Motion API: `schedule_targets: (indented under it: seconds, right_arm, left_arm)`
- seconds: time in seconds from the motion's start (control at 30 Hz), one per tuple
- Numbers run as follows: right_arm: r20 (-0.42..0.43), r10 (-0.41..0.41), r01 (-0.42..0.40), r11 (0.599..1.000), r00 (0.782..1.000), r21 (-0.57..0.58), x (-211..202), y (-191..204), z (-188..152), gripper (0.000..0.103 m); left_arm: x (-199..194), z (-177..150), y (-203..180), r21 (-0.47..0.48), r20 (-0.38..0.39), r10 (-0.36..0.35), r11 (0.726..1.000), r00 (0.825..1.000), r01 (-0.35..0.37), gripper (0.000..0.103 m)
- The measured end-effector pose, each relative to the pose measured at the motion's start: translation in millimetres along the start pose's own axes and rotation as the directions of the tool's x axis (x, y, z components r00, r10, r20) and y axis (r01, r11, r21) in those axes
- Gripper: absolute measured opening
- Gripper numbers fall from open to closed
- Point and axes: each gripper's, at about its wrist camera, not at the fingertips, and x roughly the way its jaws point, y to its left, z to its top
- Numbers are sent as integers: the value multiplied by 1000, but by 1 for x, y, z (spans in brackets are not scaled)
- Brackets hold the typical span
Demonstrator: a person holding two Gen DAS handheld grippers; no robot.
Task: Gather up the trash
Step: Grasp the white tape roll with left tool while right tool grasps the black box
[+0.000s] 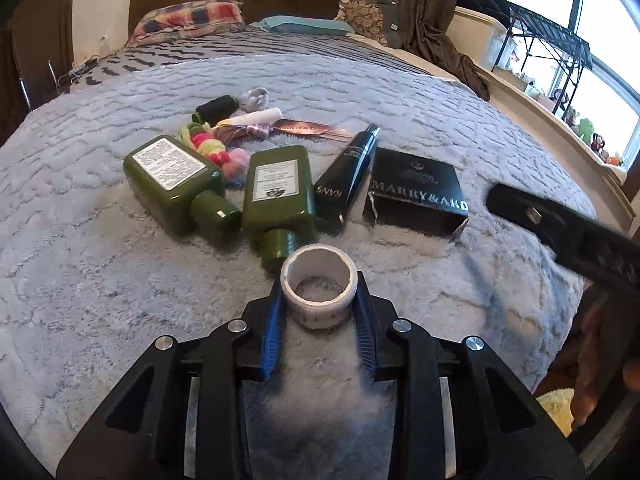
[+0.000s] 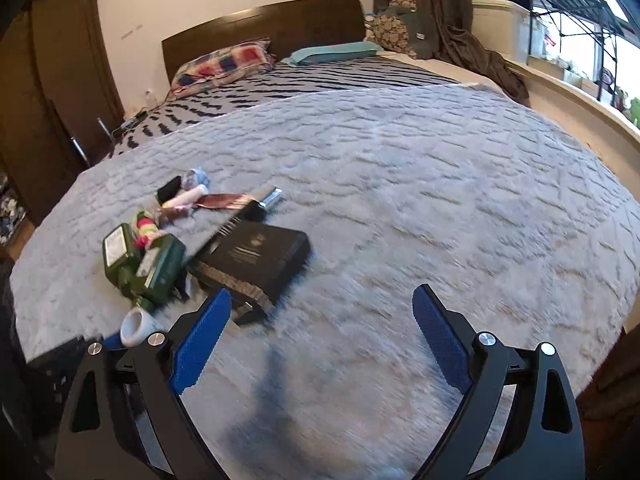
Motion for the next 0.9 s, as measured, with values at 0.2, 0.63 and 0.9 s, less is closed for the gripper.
schedule_targets:
  seconds: [0.2, 0.63, 0.9]
  right_arm:
    - [-39, 25, -25, 1000, 999, -6, 26, 28, 7, 92]
    - [-135, -30, 35, 999, 990, 31, 74, 48, 21, 93]
    - [-137, -48, 52, 998, 989, 27, 69, 33, 19, 91]
  left_arm:
    - [-13, -11, 7, 34, 0, 21, 999, 1000, -21, 30]
    - [-27, -20, 23, 12, 3, 7, 1000, 1000, -7, 30]
    - [-27, -22, 25, 11, 5, 7, 1000, 1000, -7, 31]
